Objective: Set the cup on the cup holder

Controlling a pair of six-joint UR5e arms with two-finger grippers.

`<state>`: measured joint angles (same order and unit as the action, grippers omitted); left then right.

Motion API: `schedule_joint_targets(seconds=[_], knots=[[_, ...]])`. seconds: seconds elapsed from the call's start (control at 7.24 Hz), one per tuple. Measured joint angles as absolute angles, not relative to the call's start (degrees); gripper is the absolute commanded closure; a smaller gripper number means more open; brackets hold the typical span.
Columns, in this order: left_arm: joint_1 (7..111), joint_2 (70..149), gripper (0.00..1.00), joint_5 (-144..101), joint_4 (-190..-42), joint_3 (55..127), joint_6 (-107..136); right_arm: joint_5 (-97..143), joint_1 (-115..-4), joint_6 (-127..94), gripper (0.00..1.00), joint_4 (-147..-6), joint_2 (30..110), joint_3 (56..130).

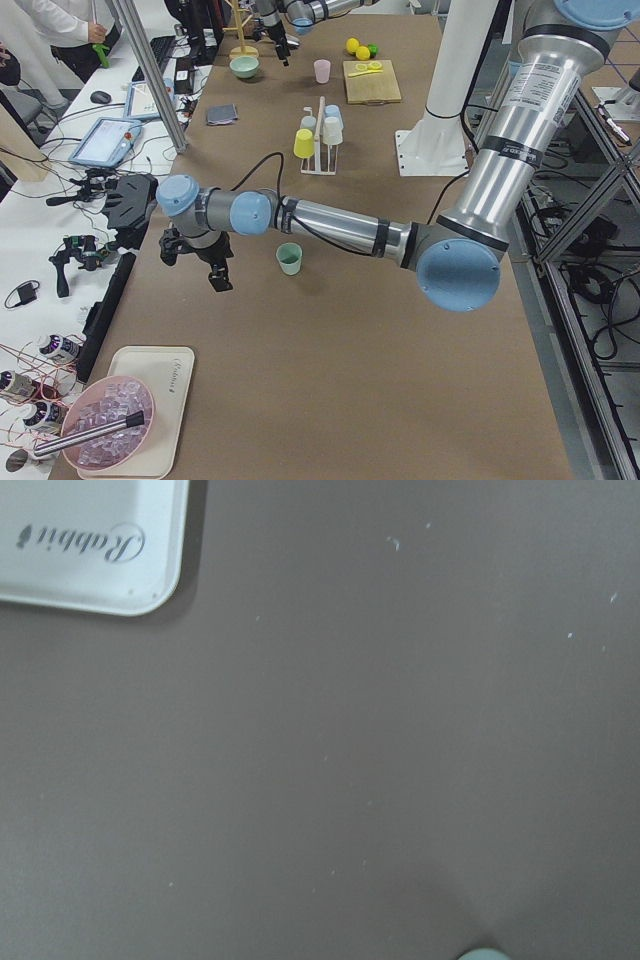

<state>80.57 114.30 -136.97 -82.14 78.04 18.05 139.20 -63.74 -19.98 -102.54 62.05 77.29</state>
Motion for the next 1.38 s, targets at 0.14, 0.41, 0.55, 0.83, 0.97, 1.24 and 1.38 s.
schedule_joint_targets(seconds=[0.14,0.41,0.55,0.83,0.97,1.24,1.38], knots=[[79.72,116.69,0.02,-135.63,-82.00,76.91,18.47,139.77,-63.37,-19.38,0.03,-103.04,63.04,77.09],[76.35,121.81,0.02,-134.66,-81.61,74.15,21.39,140.83,-63.05,-17.75,0.03,-105.18,64.28,76.91],[74.65,125.17,0.02,-134.55,-80.98,71.61,22.80,141.71,-62.81,-17.02,0.03,-106.63,64.39,76.88],[71.63,130.81,0.02,-133.49,-76.35,67.61,24.06,143.36,-61.77,-16.06,0.03,-109.92,64.22,76.89],[70.56,132.15,0.02,-132.97,-73.67,66.88,24.15,143.81,-60.80,-15.66,0.03,-111.07,64.23,76.85],[67.57,132.91,0.02,-129.41,-70.34,66.05,24.04,144.17,-59.37,-13.94,0.03,-113.29,63.97,76.46],[65.94,132.63,0.02,-126.22,-69.78,65.79,23.85,144.21,-59.14,-12.41,0.03,-114.09,63.95,76.20]])
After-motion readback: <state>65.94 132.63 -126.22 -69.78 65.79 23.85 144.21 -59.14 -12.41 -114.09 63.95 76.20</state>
